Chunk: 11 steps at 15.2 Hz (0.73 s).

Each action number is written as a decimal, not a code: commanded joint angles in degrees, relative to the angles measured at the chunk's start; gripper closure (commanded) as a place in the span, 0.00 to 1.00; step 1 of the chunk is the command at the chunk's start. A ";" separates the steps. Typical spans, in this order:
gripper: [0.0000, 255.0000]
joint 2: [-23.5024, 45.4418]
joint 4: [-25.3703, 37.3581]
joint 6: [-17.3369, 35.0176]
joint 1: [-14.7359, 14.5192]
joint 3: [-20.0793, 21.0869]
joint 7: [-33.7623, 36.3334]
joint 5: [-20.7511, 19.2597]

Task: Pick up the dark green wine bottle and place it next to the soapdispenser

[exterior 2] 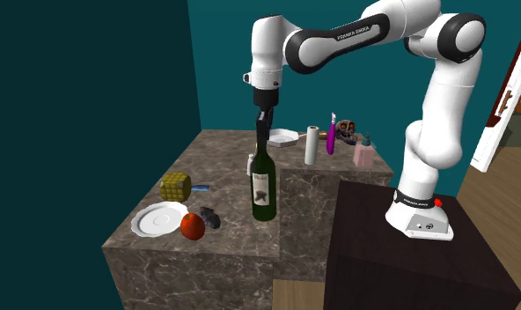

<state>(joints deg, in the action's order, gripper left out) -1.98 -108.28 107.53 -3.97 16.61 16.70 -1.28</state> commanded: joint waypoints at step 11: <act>1.00 -0.19 9.17 -9.35 0.01 -0.02 -0.25 0.11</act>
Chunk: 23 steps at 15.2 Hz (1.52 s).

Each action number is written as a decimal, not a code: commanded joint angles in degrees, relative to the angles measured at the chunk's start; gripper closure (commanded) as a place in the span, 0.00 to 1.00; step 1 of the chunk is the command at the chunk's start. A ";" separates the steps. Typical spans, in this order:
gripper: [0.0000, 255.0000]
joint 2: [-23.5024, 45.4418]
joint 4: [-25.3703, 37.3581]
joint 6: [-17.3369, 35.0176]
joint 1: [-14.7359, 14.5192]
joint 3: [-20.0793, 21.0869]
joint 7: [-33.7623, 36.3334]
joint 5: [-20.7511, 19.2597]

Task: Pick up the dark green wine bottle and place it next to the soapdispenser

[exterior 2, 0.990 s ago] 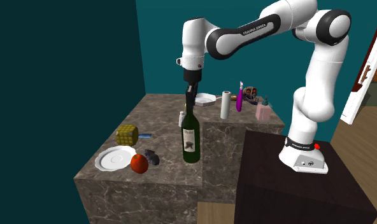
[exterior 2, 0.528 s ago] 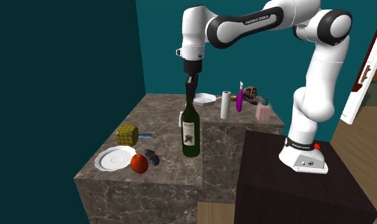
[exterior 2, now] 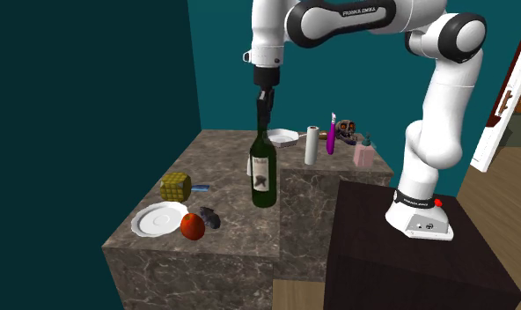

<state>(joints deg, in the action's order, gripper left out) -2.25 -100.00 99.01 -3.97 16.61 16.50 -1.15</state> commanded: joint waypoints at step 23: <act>1.00 6.83 27.34 -20.84 -0.92 0.80 0.79 -2.11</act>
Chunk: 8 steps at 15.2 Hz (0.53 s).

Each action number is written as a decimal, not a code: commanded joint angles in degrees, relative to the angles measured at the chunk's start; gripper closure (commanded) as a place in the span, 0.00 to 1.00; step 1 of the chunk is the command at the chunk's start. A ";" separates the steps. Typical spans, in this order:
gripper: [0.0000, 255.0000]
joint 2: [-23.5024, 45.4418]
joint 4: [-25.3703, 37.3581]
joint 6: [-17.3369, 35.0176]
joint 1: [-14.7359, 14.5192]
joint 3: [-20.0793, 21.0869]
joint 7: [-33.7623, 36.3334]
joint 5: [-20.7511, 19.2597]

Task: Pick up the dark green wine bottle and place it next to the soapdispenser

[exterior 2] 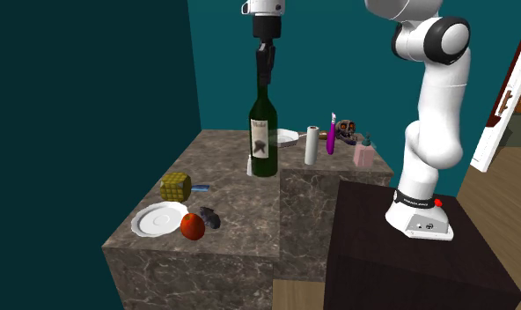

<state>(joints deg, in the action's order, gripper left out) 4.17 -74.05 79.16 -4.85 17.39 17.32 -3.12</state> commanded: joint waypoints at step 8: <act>1.00 -4.01 -0.40 -3.32 2.28 -1.59 -3.66 1.28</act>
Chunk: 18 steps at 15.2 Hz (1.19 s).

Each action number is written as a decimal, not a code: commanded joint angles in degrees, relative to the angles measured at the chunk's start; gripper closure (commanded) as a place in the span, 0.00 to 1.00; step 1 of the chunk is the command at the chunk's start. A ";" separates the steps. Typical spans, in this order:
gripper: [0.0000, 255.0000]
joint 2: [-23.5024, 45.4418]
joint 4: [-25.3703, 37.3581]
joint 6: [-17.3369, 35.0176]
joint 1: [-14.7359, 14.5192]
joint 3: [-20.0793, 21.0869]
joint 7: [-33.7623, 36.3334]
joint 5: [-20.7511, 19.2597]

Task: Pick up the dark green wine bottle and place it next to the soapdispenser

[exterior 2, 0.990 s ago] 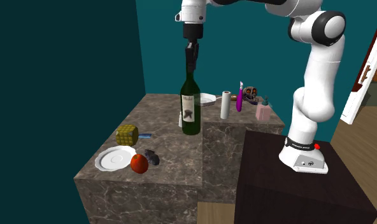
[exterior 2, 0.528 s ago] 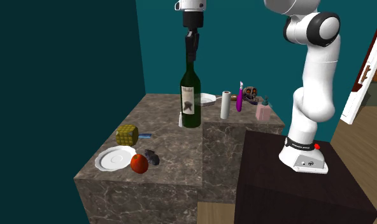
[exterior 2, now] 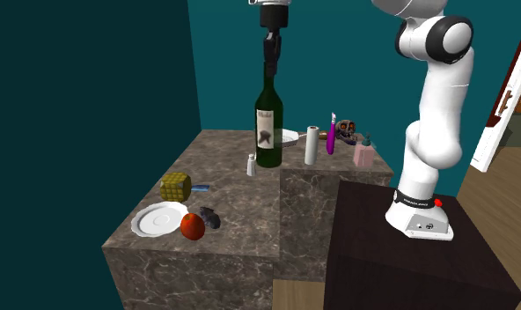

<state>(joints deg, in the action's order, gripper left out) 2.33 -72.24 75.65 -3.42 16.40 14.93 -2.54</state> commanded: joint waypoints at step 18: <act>1.00 -28.36 -29.19 1.58 9.13 -16.78 -25.54 1.27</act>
<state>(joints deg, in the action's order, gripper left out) -24.22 -99.75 77.35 5.41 0.51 -9.30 -0.97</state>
